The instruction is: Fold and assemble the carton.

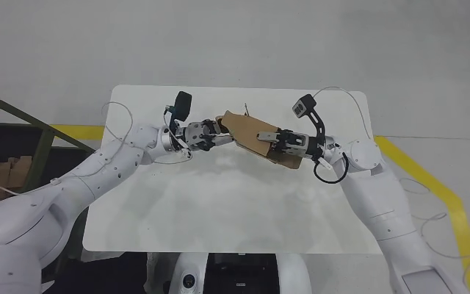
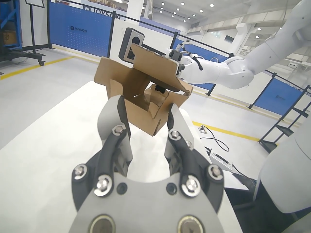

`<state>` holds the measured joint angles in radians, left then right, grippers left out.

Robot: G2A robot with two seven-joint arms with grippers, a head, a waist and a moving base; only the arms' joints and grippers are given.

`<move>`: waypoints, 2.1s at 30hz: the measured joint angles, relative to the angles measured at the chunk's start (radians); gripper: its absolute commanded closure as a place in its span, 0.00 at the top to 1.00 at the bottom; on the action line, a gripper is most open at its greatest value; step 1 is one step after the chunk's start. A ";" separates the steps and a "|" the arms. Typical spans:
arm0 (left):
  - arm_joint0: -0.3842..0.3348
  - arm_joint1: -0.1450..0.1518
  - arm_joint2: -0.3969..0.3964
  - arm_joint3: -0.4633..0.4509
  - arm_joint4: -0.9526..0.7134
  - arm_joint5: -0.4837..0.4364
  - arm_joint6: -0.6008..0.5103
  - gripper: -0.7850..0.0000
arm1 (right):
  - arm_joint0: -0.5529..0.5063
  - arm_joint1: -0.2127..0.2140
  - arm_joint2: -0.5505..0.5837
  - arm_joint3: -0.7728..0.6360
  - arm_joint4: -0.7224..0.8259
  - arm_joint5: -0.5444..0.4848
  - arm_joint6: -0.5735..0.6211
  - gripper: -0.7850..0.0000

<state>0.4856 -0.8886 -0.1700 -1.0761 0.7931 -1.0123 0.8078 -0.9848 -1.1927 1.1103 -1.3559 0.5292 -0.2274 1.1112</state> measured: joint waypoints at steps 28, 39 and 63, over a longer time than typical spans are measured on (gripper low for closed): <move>-0.014 -0.020 0.000 -0.016 0.004 0.000 -0.095 0.43 | 0.008 -0.001 -0.008 0.002 0.001 0.001 -0.001 0.00; -0.025 -0.023 0.000 -0.032 0.006 0.000 -0.126 0.44 | 0.008 -0.001 -0.009 0.004 0.004 0.001 -0.002 0.00; -0.030 0.017 -0.001 0.030 -0.146 0.000 -0.061 1.00 | -0.009 0.005 0.014 0.006 0.030 -0.012 0.034 0.00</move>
<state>0.4557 -0.8717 -0.1710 -1.0458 0.6475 -1.0123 0.7466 -0.9935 -1.1874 1.1247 -1.3497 0.5595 -0.2398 1.1449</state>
